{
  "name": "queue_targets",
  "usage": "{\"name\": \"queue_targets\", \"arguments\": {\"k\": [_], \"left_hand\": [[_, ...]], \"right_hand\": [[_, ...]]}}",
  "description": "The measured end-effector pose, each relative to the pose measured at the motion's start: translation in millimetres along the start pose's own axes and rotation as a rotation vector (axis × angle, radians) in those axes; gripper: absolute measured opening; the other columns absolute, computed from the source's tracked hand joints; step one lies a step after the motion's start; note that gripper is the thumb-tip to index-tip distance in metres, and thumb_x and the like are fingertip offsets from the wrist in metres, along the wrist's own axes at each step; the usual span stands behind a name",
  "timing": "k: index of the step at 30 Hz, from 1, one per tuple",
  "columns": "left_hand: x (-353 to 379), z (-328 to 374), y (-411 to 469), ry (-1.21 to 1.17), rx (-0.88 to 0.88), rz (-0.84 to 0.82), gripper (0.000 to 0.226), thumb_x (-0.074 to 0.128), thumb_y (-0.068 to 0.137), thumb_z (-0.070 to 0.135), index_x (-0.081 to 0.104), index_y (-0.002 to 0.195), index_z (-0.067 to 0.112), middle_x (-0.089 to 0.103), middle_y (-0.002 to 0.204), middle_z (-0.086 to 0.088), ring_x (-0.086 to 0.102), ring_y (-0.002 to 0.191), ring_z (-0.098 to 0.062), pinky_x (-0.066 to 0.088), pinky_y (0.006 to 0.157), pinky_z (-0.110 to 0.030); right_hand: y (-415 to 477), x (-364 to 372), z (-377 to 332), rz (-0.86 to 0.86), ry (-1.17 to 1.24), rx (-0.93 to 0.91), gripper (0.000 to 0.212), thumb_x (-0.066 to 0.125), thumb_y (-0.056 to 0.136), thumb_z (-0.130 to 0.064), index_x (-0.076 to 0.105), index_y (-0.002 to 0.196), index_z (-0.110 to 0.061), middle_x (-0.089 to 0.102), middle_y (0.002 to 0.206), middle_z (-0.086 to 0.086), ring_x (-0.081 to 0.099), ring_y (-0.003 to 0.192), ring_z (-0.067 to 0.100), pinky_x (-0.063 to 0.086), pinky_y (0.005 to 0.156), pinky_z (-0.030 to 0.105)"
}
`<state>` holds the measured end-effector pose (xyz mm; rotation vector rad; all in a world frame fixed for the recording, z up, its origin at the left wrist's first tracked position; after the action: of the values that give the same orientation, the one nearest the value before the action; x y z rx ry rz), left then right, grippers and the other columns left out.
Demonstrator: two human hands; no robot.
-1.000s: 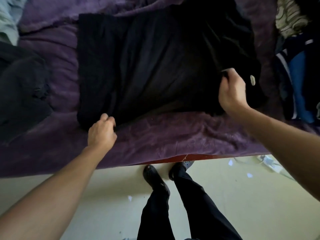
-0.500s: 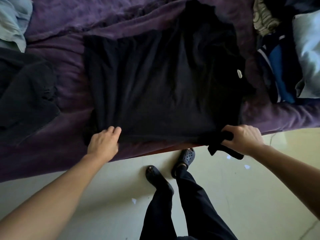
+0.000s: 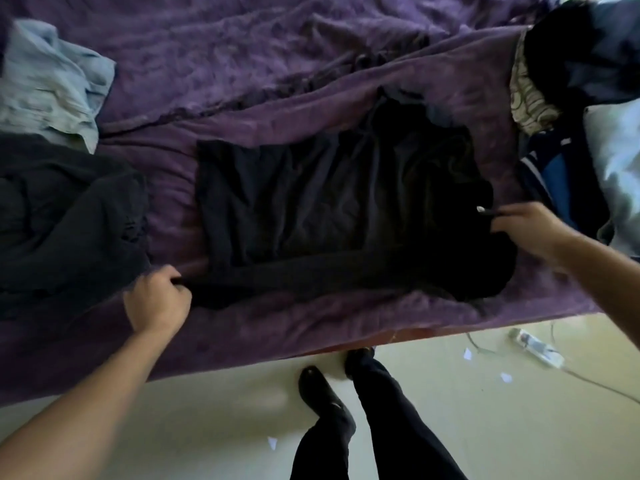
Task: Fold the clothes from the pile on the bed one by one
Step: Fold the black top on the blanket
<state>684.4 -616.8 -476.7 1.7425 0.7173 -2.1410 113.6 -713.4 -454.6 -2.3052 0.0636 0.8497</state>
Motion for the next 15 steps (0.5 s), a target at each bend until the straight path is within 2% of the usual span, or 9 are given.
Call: {"name": "queue_targets", "arguments": {"k": [2, 3, 5, 6, 8, 11, 13, 14, 15], "left_hand": [[-9, 15, 29, -0.102, -0.05, 0.034, 0.025, 0.054, 0.079, 0.003, 0.069, 0.098, 0.011, 0.066, 0.097, -0.027, 0.059, 0.093, -0.045, 0.047, 0.084, -0.047], [-11, 22, 45, -0.133, -0.072, 0.046, 0.024, 0.053, 0.082, 0.006, 0.068, 0.099, 0.011, 0.066, 0.1, -0.026, 0.059, 0.094, -0.045, 0.049, 0.084, -0.046], [-16, 37, 79, -0.155, -0.113, 0.061, 0.022, 0.052, 0.085, 0.012, 0.068, 0.1, 0.012, 0.066, 0.104, -0.023, 0.059, 0.098, -0.043, 0.049, 0.085, -0.046], [-17, 46, 97, -0.162, -0.133, 0.07, 0.022, 0.052, 0.086, 0.013, 0.068, 0.101, 0.013, 0.066, 0.106, -0.022, 0.059, 0.1, -0.042, 0.049, 0.085, -0.045], [-21, 63, 134, -0.182, -0.164, 0.101, 0.023, 0.052, 0.087, 0.015, 0.069, 0.103, 0.013, 0.066, 0.11, -0.02, 0.058, 0.104, -0.042, 0.046, 0.089, -0.044], [-18, 89, 187, -0.196, -0.195, 0.132, 0.023, 0.054, 0.088, 0.02, 0.064, 0.108, 0.015, 0.061, 0.119, -0.02, 0.054, 0.113, -0.041, 0.043, 0.097, -0.046], [-7, 103, 205, -0.157, -0.23, 0.119, 0.029, 0.057, 0.088, 0.024, 0.057, 0.115, 0.015, 0.053, 0.128, -0.021, 0.047, 0.12, -0.042, 0.038, 0.101, -0.049], [-1, 112, 206, -0.118, -0.218, 0.109, 0.032, 0.057, 0.087, 0.024, 0.055, 0.118, 0.014, 0.049, 0.129, -0.022, 0.044, 0.121, -0.043, 0.037, 0.101, -0.051], [7, 123, 202, -0.079, -0.168, 0.101, 0.032, 0.058, 0.087, 0.022, 0.055, 0.117, 0.014, 0.048, 0.127, -0.023, 0.044, 0.119, -0.043, 0.037, 0.099, -0.051]], "right_hand": [[27, 3, -43, -0.034, 0.186, 0.008, 0.021, 0.061, 0.082, -0.004, 0.072, 0.1, -0.007, 0.065, 0.078, 0.012, 0.06, 0.067, 0.026, 0.048, 0.062, 0.031], [43, 6, -65, -0.044, 0.231, 0.006, 0.018, 0.06, 0.081, -0.006, 0.072, 0.094, -0.008, 0.066, 0.076, 0.01, 0.061, 0.064, 0.025, 0.049, 0.059, 0.03], [79, 15, -104, -0.038, 0.262, 0.035, 0.008, 0.059, 0.081, -0.01, 0.064, 0.076, -0.013, 0.063, 0.056, -0.001, 0.059, 0.046, 0.014, 0.046, 0.044, 0.02], [100, 19, -122, -0.028, 0.27, 0.061, 0.012, 0.059, 0.083, -0.012, 0.058, 0.072, -0.016, 0.06, 0.049, -0.004, 0.056, 0.039, 0.009, 0.044, 0.039, 0.017], [142, 26, -152, -0.043, 0.301, 0.106, 0.014, 0.056, 0.087, -0.016, 0.053, 0.073, -0.02, 0.057, 0.058, -0.004, 0.054, 0.041, 0.008, 0.044, 0.039, 0.015], [197, 25, -187, -0.123, 0.403, 0.112, 0.012, 0.048, 0.092, -0.029, 0.053, 0.083, -0.023, 0.053, 0.073, -0.002, 0.052, 0.055, 0.014, 0.042, 0.053, 0.021], [217, 21, -200, -0.068, 0.423, 0.03, 0.016, 0.047, 0.091, -0.033, 0.057, 0.093, -0.021, 0.061, 0.07, -0.003, 0.057, 0.05, 0.01, 0.041, 0.055, 0.023], [220, 17, -205, -0.001, 0.347, -0.096, 0.017, 0.051, 0.089, -0.032, 0.06, 0.095, -0.018, 0.063, 0.066, -0.006, 0.057, 0.049, 0.006, 0.042, 0.054, 0.023], [218, 16, -205, 0.083, 0.206, -0.25, 0.02, 0.059, 0.085, -0.032, 0.063, 0.098, -0.018, 0.065, 0.07, -0.008, 0.06, 0.057, 0.004, 0.045, 0.056, 0.022]]}}
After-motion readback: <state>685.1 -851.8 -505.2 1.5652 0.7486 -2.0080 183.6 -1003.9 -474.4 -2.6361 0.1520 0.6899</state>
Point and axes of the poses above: each hand's wrist, its own y-axis towards the middle knuckle, its own x-axis out of the palm, z = x × y, the point moved 6 cm from there along y, towards the middle knuckle
